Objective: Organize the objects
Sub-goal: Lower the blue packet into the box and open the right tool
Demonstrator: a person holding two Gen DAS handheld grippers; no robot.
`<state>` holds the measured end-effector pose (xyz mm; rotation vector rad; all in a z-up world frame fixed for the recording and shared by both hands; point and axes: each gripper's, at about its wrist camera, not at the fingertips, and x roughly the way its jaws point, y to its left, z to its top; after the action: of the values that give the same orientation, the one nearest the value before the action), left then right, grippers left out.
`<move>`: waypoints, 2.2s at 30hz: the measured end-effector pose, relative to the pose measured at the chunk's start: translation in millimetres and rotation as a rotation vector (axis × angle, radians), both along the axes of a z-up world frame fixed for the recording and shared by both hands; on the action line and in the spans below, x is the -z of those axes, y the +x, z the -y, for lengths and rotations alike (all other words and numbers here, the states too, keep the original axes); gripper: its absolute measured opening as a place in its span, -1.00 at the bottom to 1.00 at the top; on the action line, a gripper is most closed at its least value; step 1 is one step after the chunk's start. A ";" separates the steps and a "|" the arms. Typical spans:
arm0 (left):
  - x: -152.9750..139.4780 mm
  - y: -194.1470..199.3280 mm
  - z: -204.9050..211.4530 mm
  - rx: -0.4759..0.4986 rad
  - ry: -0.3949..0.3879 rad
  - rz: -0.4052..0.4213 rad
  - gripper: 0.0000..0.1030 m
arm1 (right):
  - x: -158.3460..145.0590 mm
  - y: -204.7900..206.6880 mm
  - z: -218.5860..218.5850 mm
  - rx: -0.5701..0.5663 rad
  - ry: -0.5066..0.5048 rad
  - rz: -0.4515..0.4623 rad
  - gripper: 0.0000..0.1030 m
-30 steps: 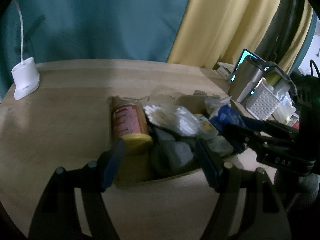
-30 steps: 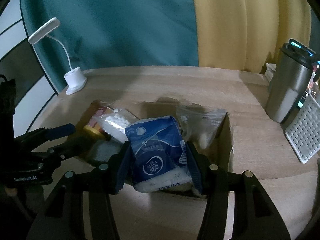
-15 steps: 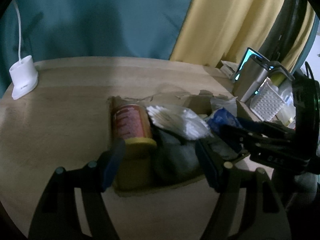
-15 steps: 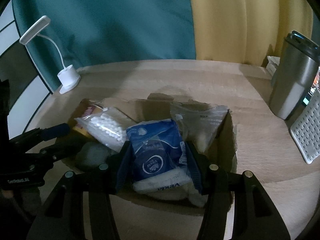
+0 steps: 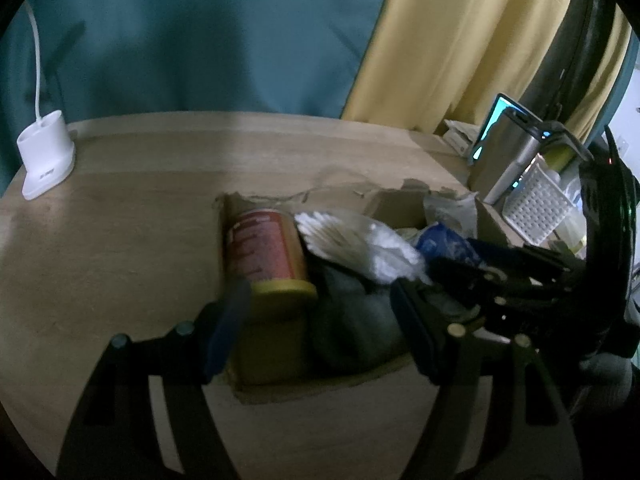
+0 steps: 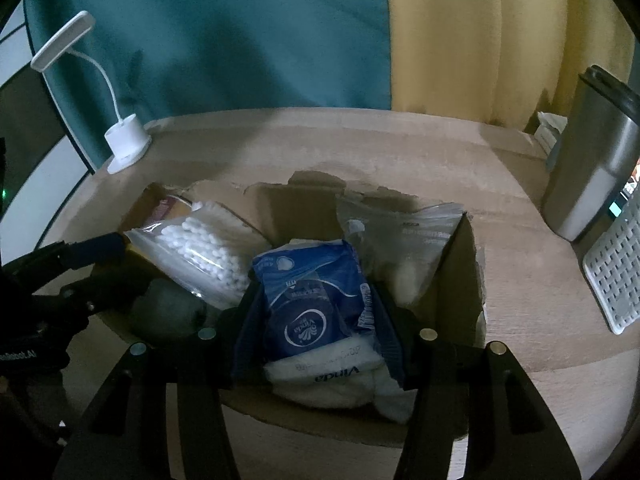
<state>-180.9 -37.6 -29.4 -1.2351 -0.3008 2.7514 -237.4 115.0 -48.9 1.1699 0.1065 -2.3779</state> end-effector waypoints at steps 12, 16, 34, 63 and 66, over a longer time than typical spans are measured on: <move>-4.9 8.5 -2.0 -0.001 -0.001 -0.015 0.43 | -1.4 3.2 -2.3 -0.003 -0.005 0.002 0.29; -7.6 12.5 -3.5 0.003 -0.001 -0.021 0.43 | -3.1 6.9 -3.9 -0.001 -0.009 0.000 0.29; -19.4 30.3 -8.7 0.013 -0.008 -0.052 0.43 | -15.5 28.3 -14.6 0.005 -0.016 -0.033 0.29; -36.7 75.2 -22.1 0.015 -0.027 -0.095 0.43 | -37.5 73.5 -28.5 0.015 -0.029 -0.097 0.29; -39.0 79.4 -23.9 0.017 -0.030 -0.101 0.43 | -39.2 78.5 -29.8 0.013 -0.030 -0.103 0.29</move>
<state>-101.4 -13.7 9.6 -1.0945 -0.2398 2.8019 -158.9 144.8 -9.7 1.0371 0.0977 -2.4425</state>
